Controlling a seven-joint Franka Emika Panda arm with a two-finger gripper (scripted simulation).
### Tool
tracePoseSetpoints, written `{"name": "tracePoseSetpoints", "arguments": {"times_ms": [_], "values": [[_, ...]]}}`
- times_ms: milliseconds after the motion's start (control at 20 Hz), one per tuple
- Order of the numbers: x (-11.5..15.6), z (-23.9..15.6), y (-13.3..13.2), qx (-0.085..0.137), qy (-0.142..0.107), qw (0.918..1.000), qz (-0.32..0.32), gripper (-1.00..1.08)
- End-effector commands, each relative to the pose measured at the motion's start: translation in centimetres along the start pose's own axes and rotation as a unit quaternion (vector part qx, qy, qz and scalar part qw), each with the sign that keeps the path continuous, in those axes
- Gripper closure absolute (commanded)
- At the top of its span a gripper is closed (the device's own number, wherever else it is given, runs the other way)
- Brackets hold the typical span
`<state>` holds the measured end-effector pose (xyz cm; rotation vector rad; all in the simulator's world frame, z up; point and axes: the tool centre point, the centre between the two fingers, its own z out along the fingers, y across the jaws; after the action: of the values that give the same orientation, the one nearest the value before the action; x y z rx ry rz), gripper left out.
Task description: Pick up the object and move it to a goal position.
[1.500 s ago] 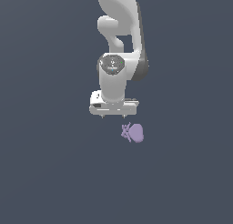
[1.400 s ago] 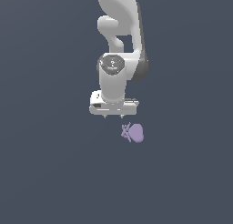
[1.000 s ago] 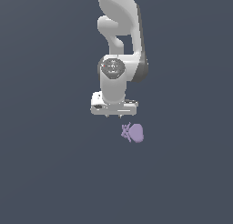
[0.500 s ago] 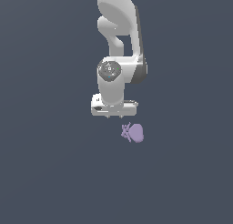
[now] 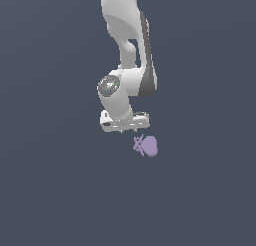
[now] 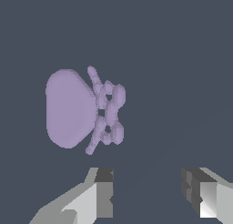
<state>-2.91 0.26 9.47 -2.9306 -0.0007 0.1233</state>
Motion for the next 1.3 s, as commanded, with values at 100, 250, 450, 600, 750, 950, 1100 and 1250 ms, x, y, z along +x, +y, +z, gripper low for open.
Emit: {"name": "tracePoseSetpoints", "arguments": {"times_ms": [100,250,450,600,750,950,1100,1250], "values": [[0.0,1.5,-0.3,0.052,0.012,0.9985,-0.003,-0.2],[0.1,2.3,-0.5,0.086,0.024,0.996,-0.003,-0.2],[0.2,3.2,-0.6,0.128,0.043,0.9908,0.0,-0.2],[0.3,3.7,-0.7,0.158,0.06,0.9857,0.003,-0.2],[0.4,4.1,-0.7,0.183,0.077,0.9799,0.008,-0.2],[0.6,4.5,-0.6,0.209,0.097,0.9729,0.015,-0.2],[0.7,4.6,-0.6,0.223,0.11,0.9685,0.019,-0.2],[0.7,4.7,-0.5,0.233,0.119,0.9651,0.023,-0.2]]}}
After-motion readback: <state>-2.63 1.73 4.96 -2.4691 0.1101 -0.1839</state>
